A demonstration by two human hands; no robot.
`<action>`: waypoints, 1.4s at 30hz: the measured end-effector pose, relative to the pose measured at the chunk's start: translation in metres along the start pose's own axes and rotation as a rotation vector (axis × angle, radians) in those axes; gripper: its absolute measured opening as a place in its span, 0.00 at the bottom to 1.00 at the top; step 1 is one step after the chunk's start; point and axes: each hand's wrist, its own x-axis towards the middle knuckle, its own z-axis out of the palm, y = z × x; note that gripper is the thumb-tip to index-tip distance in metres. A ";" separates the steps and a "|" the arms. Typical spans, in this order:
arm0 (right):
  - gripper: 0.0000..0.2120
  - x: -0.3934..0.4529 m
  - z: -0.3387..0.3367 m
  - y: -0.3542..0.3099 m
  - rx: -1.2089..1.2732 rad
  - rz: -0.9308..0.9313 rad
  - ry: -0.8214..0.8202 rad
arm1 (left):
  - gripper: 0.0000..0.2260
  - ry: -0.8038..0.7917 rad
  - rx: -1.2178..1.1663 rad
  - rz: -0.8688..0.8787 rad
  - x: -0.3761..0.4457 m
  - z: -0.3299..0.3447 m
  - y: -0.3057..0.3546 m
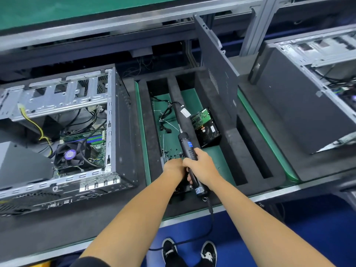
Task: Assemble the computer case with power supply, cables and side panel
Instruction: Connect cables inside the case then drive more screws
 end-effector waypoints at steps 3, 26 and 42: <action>0.10 -0.001 0.000 0.000 0.018 0.015 0.002 | 0.11 0.035 -0.206 -0.031 -0.003 -0.007 -0.002; 0.10 0.004 -0.001 0.004 0.048 -0.010 -0.010 | 0.15 0.041 0.365 0.211 -0.014 0.014 0.001; 0.09 0.005 0.000 0.005 0.050 0.008 -0.010 | 0.13 0.015 0.228 0.159 -0.017 0.005 0.000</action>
